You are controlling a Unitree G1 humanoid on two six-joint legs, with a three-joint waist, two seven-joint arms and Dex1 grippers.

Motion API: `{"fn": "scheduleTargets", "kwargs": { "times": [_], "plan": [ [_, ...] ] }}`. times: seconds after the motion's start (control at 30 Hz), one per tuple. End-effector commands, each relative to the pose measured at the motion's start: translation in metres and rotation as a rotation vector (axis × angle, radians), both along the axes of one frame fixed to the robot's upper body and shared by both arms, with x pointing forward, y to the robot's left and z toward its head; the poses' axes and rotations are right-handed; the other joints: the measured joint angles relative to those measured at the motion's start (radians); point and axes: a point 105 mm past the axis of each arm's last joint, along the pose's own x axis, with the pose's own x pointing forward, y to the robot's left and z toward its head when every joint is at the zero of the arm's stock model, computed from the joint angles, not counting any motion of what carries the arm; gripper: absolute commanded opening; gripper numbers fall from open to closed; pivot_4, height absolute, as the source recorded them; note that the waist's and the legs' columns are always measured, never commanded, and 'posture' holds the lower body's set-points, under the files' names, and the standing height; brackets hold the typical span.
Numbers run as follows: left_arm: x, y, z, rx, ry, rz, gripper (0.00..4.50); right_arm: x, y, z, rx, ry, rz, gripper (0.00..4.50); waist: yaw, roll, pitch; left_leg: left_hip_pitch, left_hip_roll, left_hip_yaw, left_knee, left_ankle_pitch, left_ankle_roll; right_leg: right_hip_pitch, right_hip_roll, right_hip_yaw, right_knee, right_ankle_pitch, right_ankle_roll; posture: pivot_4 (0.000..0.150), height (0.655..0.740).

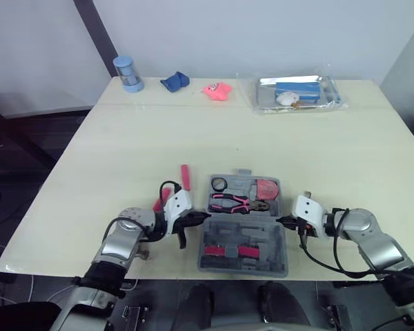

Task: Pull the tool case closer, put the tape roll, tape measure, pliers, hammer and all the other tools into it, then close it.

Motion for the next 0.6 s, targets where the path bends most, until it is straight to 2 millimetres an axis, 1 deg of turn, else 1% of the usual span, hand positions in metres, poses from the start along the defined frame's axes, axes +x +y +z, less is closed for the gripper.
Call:
{"fn": "scheduleTargets", "kwargs": {
  "times": [0.03, 0.27, 0.4, 0.6],
  "plan": [
    [0.002, -0.019, 0.011, -0.036, -0.047, -0.058, 0.03, 0.006, 0.014, 0.017, 0.044, -0.080, 0.043, 0.00, 0.000, 0.000, 0.000, 0.000, 0.000, 0.000, 0.000, 0.000, 0.000, 0.000, 0.000, 0.000, 0.000, 0.000, 0.000, 0.150, 0.7400],
    [0.005, -0.019, 0.011, -0.035, -0.053, -0.051, 0.03, 0.009, 0.015, 0.016, 0.044, -0.089, 0.032, 0.00, 0.000, 0.000, 0.000, 0.000, 0.000, 0.000, 0.000, 0.000, 0.000, 0.000, 0.000, 0.000, 0.000, 0.000, 0.000, 0.150, 0.7400],
    [0.013, -0.017, 0.014, -0.029, -0.067, -0.037, 0.03, 0.009, 0.016, 0.016, 0.046, -0.088, 0.031, 0.00, 0.000, 0.000, 0.000, 0.000, 0.000, 0.000, 0.000, 0.000, 0.000, 0.000, 0.000, 0.000, 0.000, 0.000, 0.000, 0.150, 0.7400],
    [0.012, -0.019, 0.012, -0.026, -0.062, -0.051, 0.03, 0.013, 0.016, 0.016, 0.047, -0.099, 0.018, 0.00, -0.001, 0.000, 0.000, 0.000, 0.000, 0.000, 0.000, 0.000, 0.000, 0.000, 0.000, 0.000, 0.000, 0.000, 0.000, 0.150, 0.7400]
  ]
}}
